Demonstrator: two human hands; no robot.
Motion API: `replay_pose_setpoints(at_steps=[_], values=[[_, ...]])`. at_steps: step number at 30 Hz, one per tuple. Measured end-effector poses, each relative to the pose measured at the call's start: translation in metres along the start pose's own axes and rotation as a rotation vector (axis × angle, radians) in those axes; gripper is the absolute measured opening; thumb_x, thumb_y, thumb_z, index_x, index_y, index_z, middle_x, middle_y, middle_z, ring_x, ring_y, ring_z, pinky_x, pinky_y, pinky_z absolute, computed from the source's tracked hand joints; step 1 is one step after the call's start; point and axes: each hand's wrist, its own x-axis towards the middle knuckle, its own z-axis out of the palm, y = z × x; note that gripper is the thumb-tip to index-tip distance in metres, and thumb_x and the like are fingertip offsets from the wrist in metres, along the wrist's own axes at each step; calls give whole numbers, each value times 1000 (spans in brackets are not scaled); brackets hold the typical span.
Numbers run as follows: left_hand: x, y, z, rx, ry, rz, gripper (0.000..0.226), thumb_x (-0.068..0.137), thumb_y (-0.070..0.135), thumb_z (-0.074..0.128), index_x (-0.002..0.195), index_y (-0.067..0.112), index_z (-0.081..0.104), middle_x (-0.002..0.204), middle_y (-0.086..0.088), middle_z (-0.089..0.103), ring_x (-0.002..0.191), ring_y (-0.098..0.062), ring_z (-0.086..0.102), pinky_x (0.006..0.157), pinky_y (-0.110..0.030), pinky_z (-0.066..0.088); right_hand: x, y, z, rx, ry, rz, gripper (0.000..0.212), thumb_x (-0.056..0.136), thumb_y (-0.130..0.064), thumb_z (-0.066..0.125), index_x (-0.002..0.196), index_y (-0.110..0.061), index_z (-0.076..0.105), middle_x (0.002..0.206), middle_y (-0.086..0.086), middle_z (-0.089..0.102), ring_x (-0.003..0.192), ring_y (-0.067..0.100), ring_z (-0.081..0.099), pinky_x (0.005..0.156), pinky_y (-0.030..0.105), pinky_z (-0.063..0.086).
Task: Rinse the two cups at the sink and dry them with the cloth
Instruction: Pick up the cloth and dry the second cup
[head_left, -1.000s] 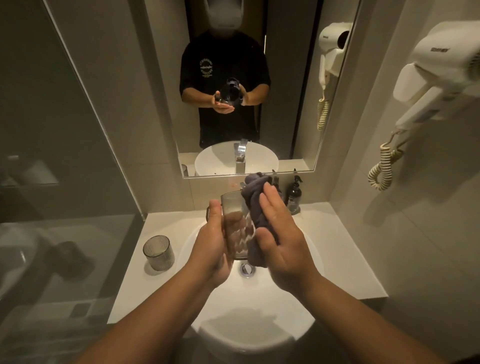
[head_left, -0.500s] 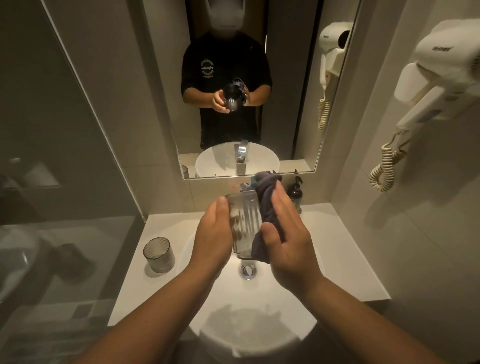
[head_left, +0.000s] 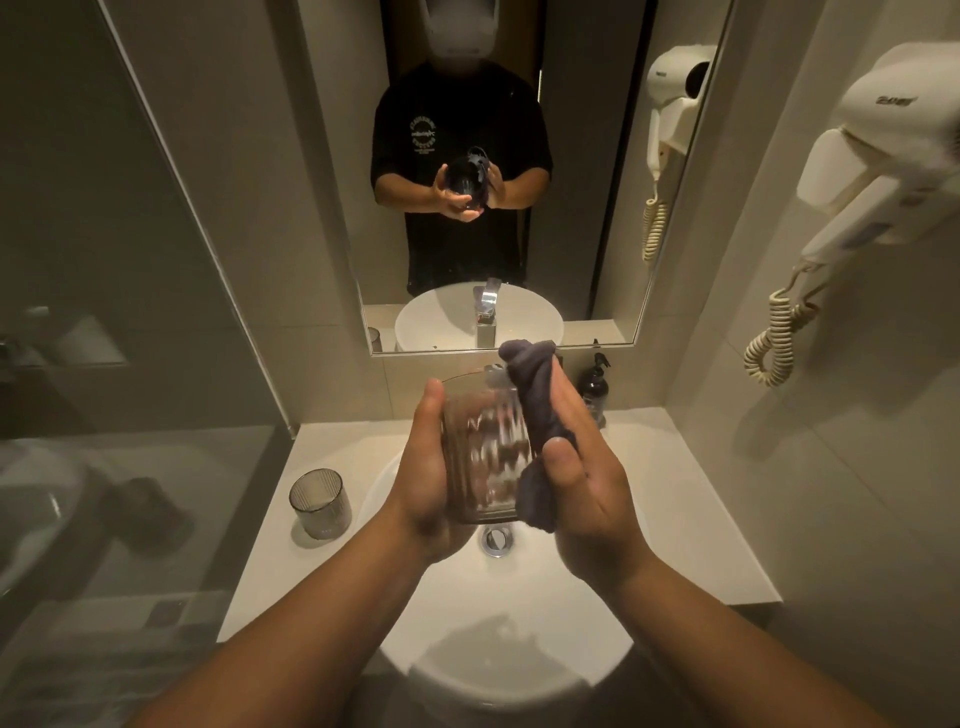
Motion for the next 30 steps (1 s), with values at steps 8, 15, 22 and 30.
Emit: replay_pose_setpoints(at_steps=[8, 15, 22, 30], values=[[5, 5, 9, 385, 369, 244, 55, 100, 60, 27, 93, 26, 69, 81, 4, 78, 82, -17, 74, 73, -35, 56, 6, 2, -8, -143, 50, 56, 64, 93, -39, 35, 153, -20, 24, 157, -4, 31, 145, 13, 27, 116, 49, 29], [-3, 2, 12, 308, 134, 174, 74, 86, 77, 24, 130, 31, 62, 124, 1, 71, 117, -20, 66, 107, -49, 47, 1, 0, -2, -711, -29, -305, 61, 95, -33, 44, 147, -6, 29, 156, 5, 22, 148, 21, 20, 117, 41, 29], [-5, -4, 7, 209, 147, 111, 79, 70, 84, 32, 123, 36, 67, 122, 0, 73, 116, -25, 67, 106, -56, 46, -1, 2, 7, -763, -74, -378, 56, 101, -37, 33, 142, -1, 38, 154, 13, 31, 147, 23, 21, 119, 41, 25], [-4, -1, 0, 60, 100, 18, 88, 83, 83, 19, 97, 23, 82, 114, -12, 75, 105, -27, 72, 96, -48, 53, 9, 4, -18, -576, -172, -213, 55, 96, -32, 34, 147, -12, 28, 153, -4, 28, 144, 2, 22, 117, 20, 23]])
